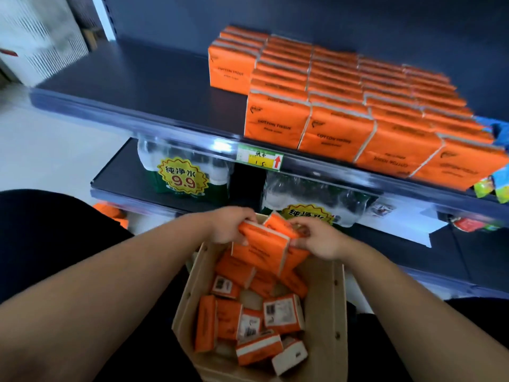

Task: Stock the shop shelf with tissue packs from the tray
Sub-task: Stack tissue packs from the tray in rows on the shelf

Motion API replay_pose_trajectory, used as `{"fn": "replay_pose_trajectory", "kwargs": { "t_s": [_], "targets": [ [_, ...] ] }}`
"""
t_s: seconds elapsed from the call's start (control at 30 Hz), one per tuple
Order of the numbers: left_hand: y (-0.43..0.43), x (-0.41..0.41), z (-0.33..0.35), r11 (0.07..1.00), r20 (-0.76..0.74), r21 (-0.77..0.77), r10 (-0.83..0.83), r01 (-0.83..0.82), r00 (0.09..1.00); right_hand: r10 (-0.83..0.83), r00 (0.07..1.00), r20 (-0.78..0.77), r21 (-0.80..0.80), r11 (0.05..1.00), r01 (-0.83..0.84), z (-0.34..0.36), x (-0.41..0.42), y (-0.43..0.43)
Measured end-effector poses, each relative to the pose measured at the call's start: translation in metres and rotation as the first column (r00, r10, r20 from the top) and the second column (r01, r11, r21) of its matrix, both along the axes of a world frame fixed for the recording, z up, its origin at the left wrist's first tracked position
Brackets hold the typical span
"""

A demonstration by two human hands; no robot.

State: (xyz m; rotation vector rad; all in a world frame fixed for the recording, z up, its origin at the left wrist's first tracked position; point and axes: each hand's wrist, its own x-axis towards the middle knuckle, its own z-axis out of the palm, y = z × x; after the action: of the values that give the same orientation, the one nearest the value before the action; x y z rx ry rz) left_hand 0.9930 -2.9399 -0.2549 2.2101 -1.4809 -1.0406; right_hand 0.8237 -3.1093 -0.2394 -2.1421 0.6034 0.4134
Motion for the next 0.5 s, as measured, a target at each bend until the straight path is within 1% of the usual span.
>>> {"fn": "replay_pose_trajectory", "kwargs": {
  "t_s": [0.07,0.17,0.27,0.37,0.5],
  "targets": [
    [0.001,0.012,0.030,0.999,0.017,-0.052,-0.004,0.005,1.000,0.039,0.997,0.067,-0.077,0.996,-0.034,0.029,0.010,-0.003],
    [0.008,0.024,0.070,0.994,0.041,-0.111,0.008,-0.003,0.999,0.131,0.987,0.095,-0.190,0.975,-0.111,0.068,0.022,0.001],
    [0.017,0.035,0.099,0.977,0.045,-0.207,0.058,-0.048,0.997,0.198,0.971,0.135,-0.237,0.958,-0.162,0.107,0.032,0.009],
    [0.026,0.046,0.121,0.939,0.046,-0.327,0.128,-0.106,0.991,0.249,0.954,0.165,-0.304,0.933,-0.191,0.140,0.042,0.014],
    [0.036,0.063,0.149,0.871,0.001,-0.459,0.197,-0.174,0.980,0.294,0.924,0.245,-0.315,0.925,-0.211,0.173,0.059,0.012]
  ]
}}
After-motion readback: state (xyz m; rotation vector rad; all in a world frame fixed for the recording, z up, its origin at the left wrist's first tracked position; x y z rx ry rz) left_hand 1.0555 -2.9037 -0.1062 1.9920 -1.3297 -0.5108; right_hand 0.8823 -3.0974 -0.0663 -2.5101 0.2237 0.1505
